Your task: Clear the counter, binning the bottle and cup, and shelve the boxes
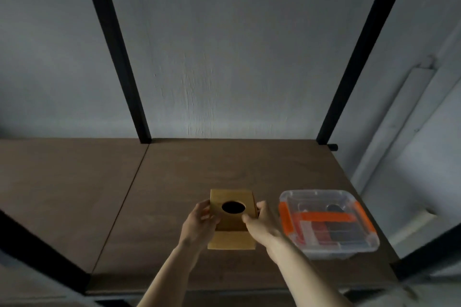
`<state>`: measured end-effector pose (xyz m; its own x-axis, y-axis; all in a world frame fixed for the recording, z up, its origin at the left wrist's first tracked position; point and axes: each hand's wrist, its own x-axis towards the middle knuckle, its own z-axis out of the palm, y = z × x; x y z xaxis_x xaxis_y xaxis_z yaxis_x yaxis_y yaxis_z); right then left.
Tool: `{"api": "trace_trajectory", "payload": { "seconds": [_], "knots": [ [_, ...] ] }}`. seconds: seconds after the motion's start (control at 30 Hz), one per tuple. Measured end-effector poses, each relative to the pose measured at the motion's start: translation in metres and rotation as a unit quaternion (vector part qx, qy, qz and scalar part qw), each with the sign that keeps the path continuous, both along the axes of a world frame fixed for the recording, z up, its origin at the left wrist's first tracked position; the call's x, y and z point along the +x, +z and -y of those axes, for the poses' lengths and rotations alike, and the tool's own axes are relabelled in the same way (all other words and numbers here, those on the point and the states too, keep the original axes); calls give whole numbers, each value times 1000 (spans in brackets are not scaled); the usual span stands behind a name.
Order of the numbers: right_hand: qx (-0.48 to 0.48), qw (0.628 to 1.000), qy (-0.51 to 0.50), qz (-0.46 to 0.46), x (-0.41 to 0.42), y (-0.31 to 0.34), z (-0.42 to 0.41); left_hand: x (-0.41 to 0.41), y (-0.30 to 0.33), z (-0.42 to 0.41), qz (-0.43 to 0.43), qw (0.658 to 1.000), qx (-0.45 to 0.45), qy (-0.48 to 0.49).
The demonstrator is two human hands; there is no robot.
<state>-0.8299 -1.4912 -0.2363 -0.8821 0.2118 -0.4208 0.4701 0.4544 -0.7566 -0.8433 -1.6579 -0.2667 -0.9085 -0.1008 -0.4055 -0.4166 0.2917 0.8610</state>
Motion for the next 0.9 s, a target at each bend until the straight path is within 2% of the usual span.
{"api": "trace_trajectory", "payload": {
  "seconds": [0.2,0.4,0.6,0.7,0.9],
  "knots": [
    [6,999,19,35,-3,-29,5,-2,-25,-4,23,1000,-12,-12],
    [-7,999,27,26,-5,-45,7,-7,-53,-2,69,998,-1,0],
    [-7,999,33,21,-4,-56,4,-6,-63,0,52,998,-26,-29],
    [34,998,48,6,-3,-57,4,-4,-64,3,34,995,-72,-58],
    [211,969,109,-72,7,-45,12,7,-43,9,-48,964,-219,-141]
  ]
}}
